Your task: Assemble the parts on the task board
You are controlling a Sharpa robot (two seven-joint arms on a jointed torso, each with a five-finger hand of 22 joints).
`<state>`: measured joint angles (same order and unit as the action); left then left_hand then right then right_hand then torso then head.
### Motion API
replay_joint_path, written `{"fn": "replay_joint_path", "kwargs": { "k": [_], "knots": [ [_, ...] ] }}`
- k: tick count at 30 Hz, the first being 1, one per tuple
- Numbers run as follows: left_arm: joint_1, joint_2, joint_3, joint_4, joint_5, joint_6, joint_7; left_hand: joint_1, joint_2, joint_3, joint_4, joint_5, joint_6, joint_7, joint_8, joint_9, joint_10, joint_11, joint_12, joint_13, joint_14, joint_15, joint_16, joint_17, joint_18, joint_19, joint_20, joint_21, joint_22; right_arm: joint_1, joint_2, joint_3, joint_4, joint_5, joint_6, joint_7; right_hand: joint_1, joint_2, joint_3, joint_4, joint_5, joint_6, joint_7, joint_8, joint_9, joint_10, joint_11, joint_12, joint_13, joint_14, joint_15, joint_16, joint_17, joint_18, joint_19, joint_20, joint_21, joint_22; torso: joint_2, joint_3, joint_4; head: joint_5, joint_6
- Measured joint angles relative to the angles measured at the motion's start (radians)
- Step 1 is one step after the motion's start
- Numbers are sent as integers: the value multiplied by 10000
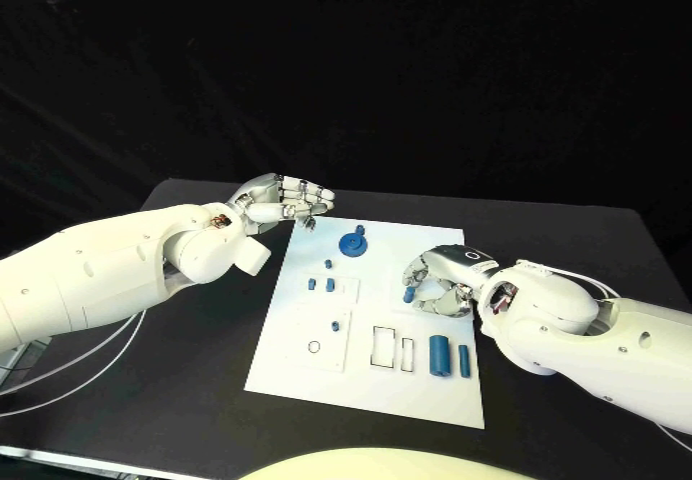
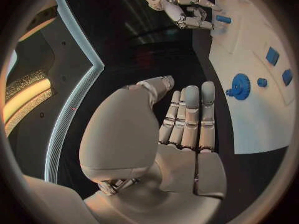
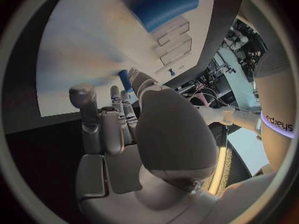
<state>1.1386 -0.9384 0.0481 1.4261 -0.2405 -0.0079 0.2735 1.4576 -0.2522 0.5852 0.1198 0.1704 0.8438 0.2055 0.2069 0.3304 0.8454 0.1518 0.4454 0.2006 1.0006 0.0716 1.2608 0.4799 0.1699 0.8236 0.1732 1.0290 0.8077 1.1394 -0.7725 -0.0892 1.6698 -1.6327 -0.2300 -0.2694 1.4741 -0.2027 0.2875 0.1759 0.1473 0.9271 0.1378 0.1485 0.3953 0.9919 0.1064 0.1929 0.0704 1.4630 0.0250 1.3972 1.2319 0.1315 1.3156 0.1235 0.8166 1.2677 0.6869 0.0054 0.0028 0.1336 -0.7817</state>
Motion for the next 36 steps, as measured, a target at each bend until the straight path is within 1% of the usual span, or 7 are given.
{"fn": "replay_joint_path", "kwargs": {
  "k": [3, 8, 15, 21, 22, 29, 36],
  "knots": [
    [0, -5, 0, 0, -1, 1, 0, 0, 0, 0, 0, 0, 0, 0, 0, 0, 0, 0, 0, 0, 0, 0, 0, 0, 1, 0, 0, 0, 0, -32, 73, -18, -23, 11, 2, 21, 75, 30, 181, 181, 0, 186, 65, 0, -18, 318, -70, 206, 10, 23, -23, 72, 131, 0, 178, -79, 304, 140, 0, -1, 0, 9, -14],
    [0, -7, 0, 0, -3, 3, 0, 0, 0, 0, 0, 0, 0, 0, 0, 1, 0, 0, -1, -1, 0, 0, 0, -9, 0, 0, 0, 0, 0, -63, 133, -25, -63, 33, -20, 48, 93, 12, 461, 365, 0, 320, 72, -38, -30, 574, -141, 298, 10, 38, -38, 72, 151, 0, 278, -108, 487, 255, -4, -8, 0, 13, -31],
    [0, -3, -1, -7, -4, 8, 0, 0, 0, 0, 0, 0, 1, 0, 0, 1, 1, 0, -1, -1, 0, 0, 0, -9, 0, 0, 0, 0, 0, -103, 192, -25, -151, 46, -82, 50, 93, 12, 984, 553, 0, 631, 53, -32, -14, 1128, -217, 447, 21, 22, -168, 130, 256, 1, 419, -178, 716, 389, -11, -7, -7, 21, -48],
    [0, 2, -1, -10, -5, 13, 0, 0, 0, 0, 0, 0, 1, 0, 0, 1, 1, 0, -1, -2, 0, 0, 0, -8, 0, 0, 0, 0, 0, -162, 224, -25, -190, 47, -253, 36, 159, 78, 1589, 638, -1, 995, -30, 186, 99, 1821, -386, 566, 169, 36, -255, 207, 356, -21, 526, -285, 993, 404, -12, -2, -12, 23, -56],
    [0, 2, -1, -11, -5, 15, 0, 0, 0, 0, 1, 0, 0, 0, 0, 1, 1, -1, -1, -2, 0, 0, 0, -8, 0, 0, 0, 0, 0, -169, 240, -29, -201, 47, -296, 27, 159, 78, 1632, 657, -1, 1027, -24, 219, 109, 1876, -403, 575, 185, 36, -255, 206, 356, -113, 527, -286, 993, 404, -12, -1, -12, 23, -57],
    [0, 8, -1, -13, -5, 25, -2, 0, 0, 0, 0, 0, 0, 0, 0, 2, 1, -1, -2, -2, 0, 0, 0, -7, 0, 0, 0, 0, 0, -247, 419, -38, -270, 33, -555, -68, 154, 81, 1770, 742, -2, 1184, -77, 343, 194, 2046, -448, 606, 238, 35, -327, 245, 367, -114, 551, -310, 1031, 403, -11, -1, -4, -21, -77],
    [0, 11, -2, -22, -5, 38, -8, 0, 0, 0, 0, 0, 1, 0, 0, 2, 1, 0, -2, -3, 0, 0, 0, -7, 0, 0, 0, 0, 0, -307, 495, -38, -307, 3, -724, -170, 8, 225, 1988, 763, -26, 1235, -131, 440, 265, 2106, -491, 520, 260, 35, -327, 246, 369, -113, 562, -321, 1031, 403, -11, -7, 5, -35, -91]
  ]
}}
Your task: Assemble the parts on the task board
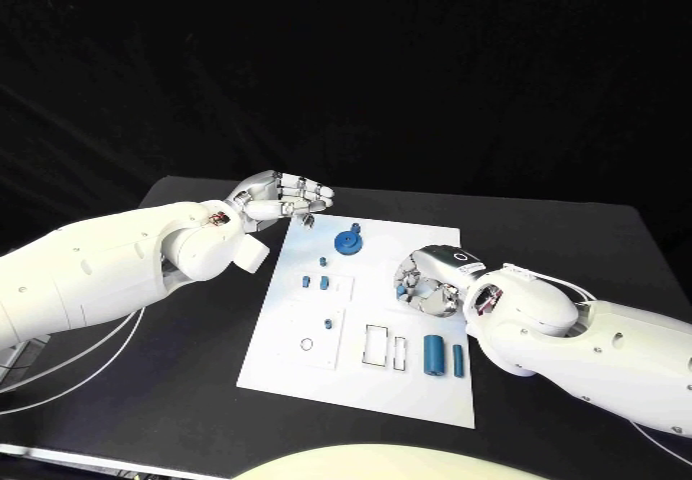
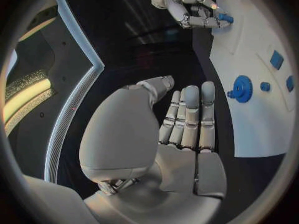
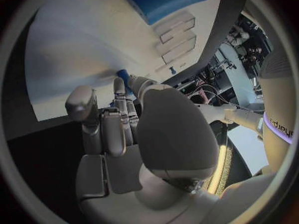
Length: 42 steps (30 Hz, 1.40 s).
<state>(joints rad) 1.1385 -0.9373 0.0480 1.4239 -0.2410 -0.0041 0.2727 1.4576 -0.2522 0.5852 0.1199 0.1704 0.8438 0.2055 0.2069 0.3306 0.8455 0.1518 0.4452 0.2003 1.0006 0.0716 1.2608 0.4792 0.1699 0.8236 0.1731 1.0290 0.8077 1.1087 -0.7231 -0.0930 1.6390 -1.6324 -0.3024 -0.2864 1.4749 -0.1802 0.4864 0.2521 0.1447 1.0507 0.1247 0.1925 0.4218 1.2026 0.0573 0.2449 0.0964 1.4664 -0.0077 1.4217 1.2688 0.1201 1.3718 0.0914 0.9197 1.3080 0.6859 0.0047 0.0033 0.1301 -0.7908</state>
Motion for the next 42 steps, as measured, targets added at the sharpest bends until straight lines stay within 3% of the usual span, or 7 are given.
{"fn": "replay_joint_path", "kwargs": {
  "k": [10, 24, 31, 35, 42],
  "knots": [
    [0, 11, 0, -15, -1, 13, -6, 0, 0, 28, -28, 0, 0, 0, 0, 0, -39, -39, 70, 17, 0, 0, 0, -29, 0, 0, 0, 0, 0, -27, -175, -5, 217, -19, -239, -40, -64, 69, 328, -219, 25, 68, -71, 92, 29, 181, -40, -22, 68, 1, -72, 0, 32, 1, 36, -36, 69, -1, -6, -6, -7, 15, 17],
    [-2, 22, -2, -56, -3, 22, -9, 0, 0, 28, -27, 0, 0, 0, 0, 1, -38, -38, 70, 16, 0, 0, 0, -29, 0, 0, 0, 0, 0, 215, -753, 111, 1313, 541, -851, -22, -87, 145, 373, -207, 24, 86, -53, 92, 29, 250, -38, -60, 83, 1, -71, 39, 53, 11, 73, -73, 156, -3, -20, -18, -24, 13, 87],
    [-3, 30, -2, -71, -3, 25, -10, 0, 0, 27, -27, 0, 0, 0, 0, 1, -75, 0, 70, 15, 0, 0, 42, -40, 0, 0, 0, 0, 0, 221, -638, 119, 1697, 1000, -1064, 21, -87, 145, 383, -218, 20, 85, -55, 92, 29, 266, -55, -60, 82, 0, -71, 39, 69, 14, 72, -73, 156, -4, -20, -18, -24, 42, 105],
    [-4, 47, -3, -89, -3, 26, -11, 0, 0, 27, -27, 0, 0, 0, 0, 1, -75, 0, 70, 15, 0, 0, 42, -40, 0, 0, 0, 0, 0, 96, -330, 125, 1780, 1215, -1138, 86, -87, 144, 387, -214, 17, 84, -56, 92, 29, 266, -55, -59, 82, 1, -71, 38, 69, 16, 72, -73, 156, -4, -19, -18, -24, 90, 100],
    [-8, 126, -5, -124, -3, 29, -12, 0, 0, 27, -27, 0, 0, 0, 0, 1, -75, 0, 70, 15, 0, 0, 42, -40, 0, 0, 0, 0, 0, -482, 487, 108, 1610, 1564, -1313, 314, -88, 143, 455, -231, -2, 68, -71, 92, 29, 266, -54, -100, 91, 1, -70, 38, 30, 22, 72, -72, 77, -5, -20, -12, -18, 207, 79]
  ]
}}
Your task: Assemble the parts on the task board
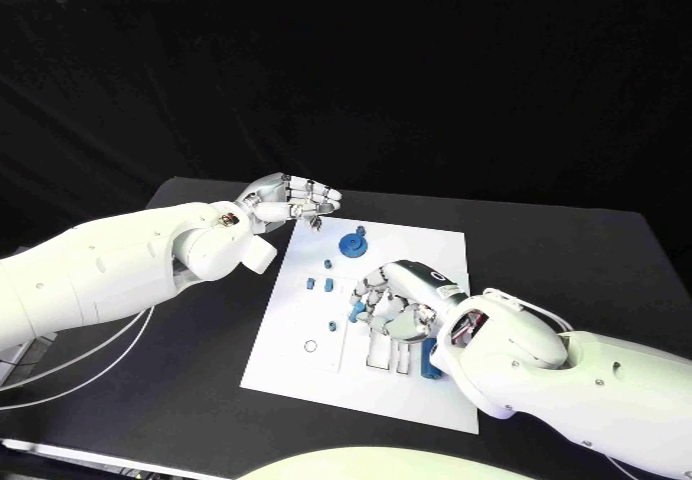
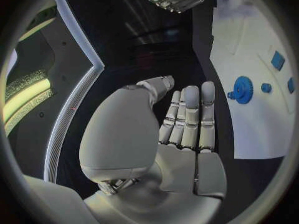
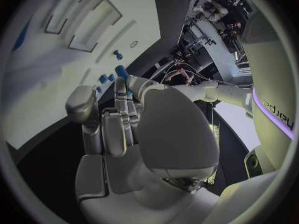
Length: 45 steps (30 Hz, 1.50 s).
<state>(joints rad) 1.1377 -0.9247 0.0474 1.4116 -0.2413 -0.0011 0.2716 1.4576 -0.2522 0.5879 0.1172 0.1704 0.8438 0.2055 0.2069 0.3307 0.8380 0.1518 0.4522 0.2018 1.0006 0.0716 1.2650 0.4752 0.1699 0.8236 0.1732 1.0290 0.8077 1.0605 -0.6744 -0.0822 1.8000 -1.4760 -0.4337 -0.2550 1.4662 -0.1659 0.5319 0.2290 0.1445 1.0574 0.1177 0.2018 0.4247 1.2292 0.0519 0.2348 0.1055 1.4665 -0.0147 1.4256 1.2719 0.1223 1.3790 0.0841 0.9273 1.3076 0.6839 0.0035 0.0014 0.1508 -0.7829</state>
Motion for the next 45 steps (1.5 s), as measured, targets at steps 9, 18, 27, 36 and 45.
{"fn": "replay_joint_path", "kwargs": {
  "k": [9, 18, 27, 36, 45],
  "knots": [
    [-2, 78, -4, -21, 3, 4, 0, 0, 0, 0, 0, 0, 0, 0, 0, 0, 0, 0, 0, 0, 0, 0, 0, 1, 0, 0, 0, 0, 0, -592, 1118, -34, -661, 291, -172, 359, 0, -2, 68, -67, -2, -22, -13, 0, 0, 0, 1, -37, 2, 0, 0, 0, -28, 3, -1, 0, -118, -1, 14, -1, 12, 169, -73],
    [-4, 99, -6, -16, 3, 7, -1, 0, 0, 0, 0, 0, 0, 0, 0, 0, 1, 0, 0, -1, 0, 0, 0, 1, 0, 0, 0, 0, 0, -911, 1898, -110, -1429, 353, -217, 567, 1, -4, 96, -96, -31, -57, -14, 0, 0, 0, 1, -36, 1, 0, 0, -1, -38, 4, -1, 0, -163, -2, 23, -2, 15, 320, -158],
    [-4, 106, -6, -7, 3, 12, -6, 0, 0, 0, 0, 0, 0, 0, 0, 1, 1, 0, 38, 10, 0, 0, 0, -16, 0, 0, 0, 0, 0, -1035, 2224, -160, -1787, 225, -216, 520, 2, -6, 96, -97, 11, -93, -16, 0, 1, 0, 1, -75, 11, 0, 1, -1, -50, 6, -1, 1, -163, -2, 26, -2, 14, 408, -236],
    [-3, 105, -6, -8, 3, 19, -12, 0, 0, 0, 0, 0, 0, 0, 0, 0, 1, 0, 38, 9, 0, 0, -1, -15, -1, 0, 0, 0, 0, -1070, 2264, -179, -1891, -33, -216, 365, 13, -17, 137, -140, 10, -106, 5, 0, 0, 0, 1, -75, 11, 0, 1, -1, -72, 6, -1, 1, -213, 5, 12, 4, 0, 458, -266],
    [-3, 105, -7, -15, 3, 25, -20, 0, 0, 0, 0, 0, 0, 0, 0, 0, 2, 0, 38, 9, 0, 0, -1, -15, 0, 0, 0, 0, 0, -1084, 2200, -183, -1849, -309, -237, 218, 10, -15, 136, -140, 8, -121, 21, 0, 0, 0, 1, -75, 11, 0, 1, -1, -71, 7, -1, 1, -213, 5, 8, 15, 5, 462, -279]
  ]
}}
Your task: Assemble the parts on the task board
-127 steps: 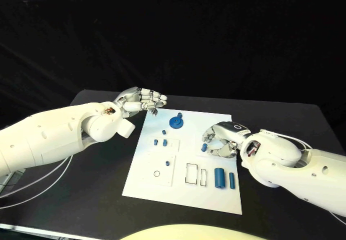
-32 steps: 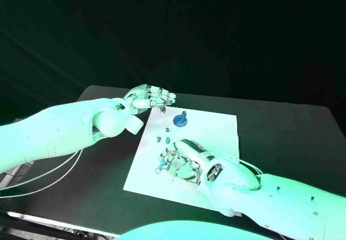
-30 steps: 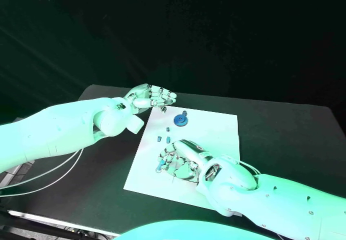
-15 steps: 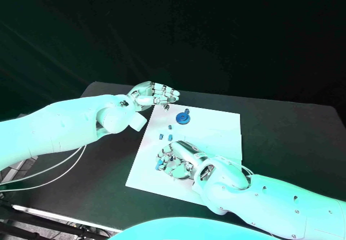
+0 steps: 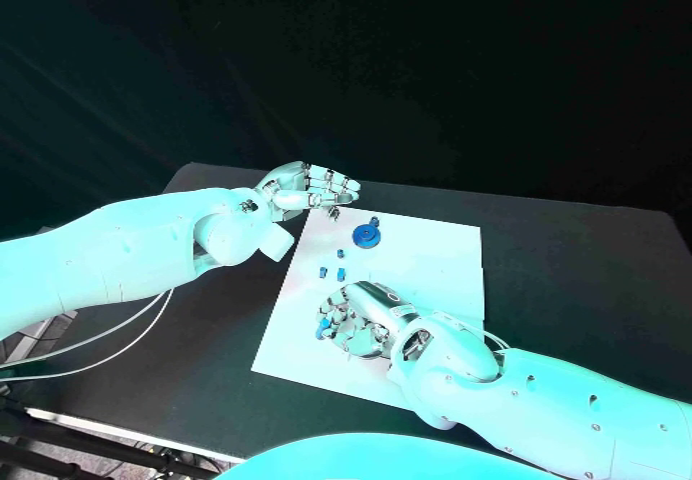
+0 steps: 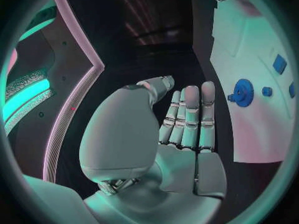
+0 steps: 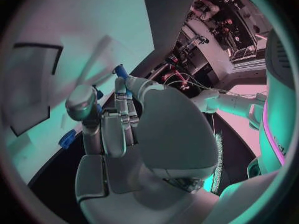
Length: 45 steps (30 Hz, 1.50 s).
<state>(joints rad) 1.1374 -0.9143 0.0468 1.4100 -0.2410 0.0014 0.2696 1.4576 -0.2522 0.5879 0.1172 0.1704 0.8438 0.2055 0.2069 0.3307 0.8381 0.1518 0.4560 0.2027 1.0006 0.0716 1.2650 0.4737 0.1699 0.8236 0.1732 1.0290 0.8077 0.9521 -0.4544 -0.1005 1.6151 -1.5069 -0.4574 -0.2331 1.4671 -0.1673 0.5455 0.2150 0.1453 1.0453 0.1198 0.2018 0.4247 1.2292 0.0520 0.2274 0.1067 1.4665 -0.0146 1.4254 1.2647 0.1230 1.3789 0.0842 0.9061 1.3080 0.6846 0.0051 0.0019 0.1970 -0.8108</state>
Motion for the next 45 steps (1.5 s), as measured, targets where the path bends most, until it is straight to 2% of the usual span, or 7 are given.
{"fn": "replay_joint_path", "kwargs": {
  "k": [23, 34, 36, 37, 41, 45],
  "knots": [
    [0, -14, 0, -4, 1, 15, -21, 0, 0, 27, -27, 0, 0, 0, 0, -9, -36, -37, 0, -1, 0, 0, 0, -18, 0, 0, 0, 0, 0, 2, 48, 1, -49, -427, 233, -261, -94, -15, -3, 0, -9, -47, 48, 33, 37, -1, 1, 0, 6, 0, 0, 0, 1, 1, 0, 0, 0, -3, 2, -16, -2, -19, -28],
    [0, 14, 0, -12, 0, 20, -27, 0, 0, 27, -27, 0, 0, 0, 0, -9, -36, -36, 0, -2, 0, 0, 0, -18, 0, 0, 0, 0, 0, 18, 273, -83, -135, -661, 386, -369, -94, -15, 0, -58, -28, -79, 80, 47, 47, 29, 36, -51, 42, 0, 0, 0, -48, 0, 0, 0, -41, -4, -5, -17, 9, -41, -9],
    [0, 14, -1, -13, 0, 20, -29, 0, 0, 27, -27, 0, 0, 0, 0, -9, -36, -36, 0, -2, 0, 0, 0, -18, 0, 0, 0, 0, 0, 20, 292, -89, -138, -683, 402, -385, -187, -108, 0, -58, -28, -80, 81, 59, 51, 5, 79, -102, 43, 0, 0, 0, -51, 1, -5, 6, -93, -4, -8, -22, 10, -36, -1],
    [0, 16, -1, -13, 0, 20, -30, 0, 0, 27, -27, 0, 0, 0, 0, -8, -36, -36, 0, -2, 0, 0, 0, -18, 0, 0, 0, 0, 0, 23, 299, -92, -139, -692, 416, -401, -254, -171, -2, -61, -27, -86, 87, 118, 213, -2, 109, -132, 53, 0, 0, -1, -51, 2, -39, 39, -97, -4, -9, -28, 10, -35, 3],
    [0, 21, -1, 5, 0, 25, -36, 0, 0, 27, -27, 0, 0, -1, 0, -8, -74, 2, 52, -2, 0, 0, 0, -30, 0, 0, 0, 0, 0, 35, 302, -97, -148, -702, 442, -444, -521, -281, -45, -96, -26, -254, 233, 232, 457, -92, 171, -194, 73, 0, 0, -1, -42, 1, -39, 39, -97, -4, -10, -32, 10, -44, 26],
    [0, 24, -1, 18, 0, 32, -45, 0, 0, 27, -27, 0, 0, 0, 0, -8, -74, 2, 51, -2, 0, 0, 0, -30, 0, 0, 0, 0, 0, 32, 281, -118, -156, -702, 433, -507, -799, -353, -178, -51, -19, -600, 262, 13, 367, -186, 175, -294, 98, 0, 0, -1, -24, 2, -59, 59, -97, -5, -10, -29, 1, -45, 46]
  ]
}}
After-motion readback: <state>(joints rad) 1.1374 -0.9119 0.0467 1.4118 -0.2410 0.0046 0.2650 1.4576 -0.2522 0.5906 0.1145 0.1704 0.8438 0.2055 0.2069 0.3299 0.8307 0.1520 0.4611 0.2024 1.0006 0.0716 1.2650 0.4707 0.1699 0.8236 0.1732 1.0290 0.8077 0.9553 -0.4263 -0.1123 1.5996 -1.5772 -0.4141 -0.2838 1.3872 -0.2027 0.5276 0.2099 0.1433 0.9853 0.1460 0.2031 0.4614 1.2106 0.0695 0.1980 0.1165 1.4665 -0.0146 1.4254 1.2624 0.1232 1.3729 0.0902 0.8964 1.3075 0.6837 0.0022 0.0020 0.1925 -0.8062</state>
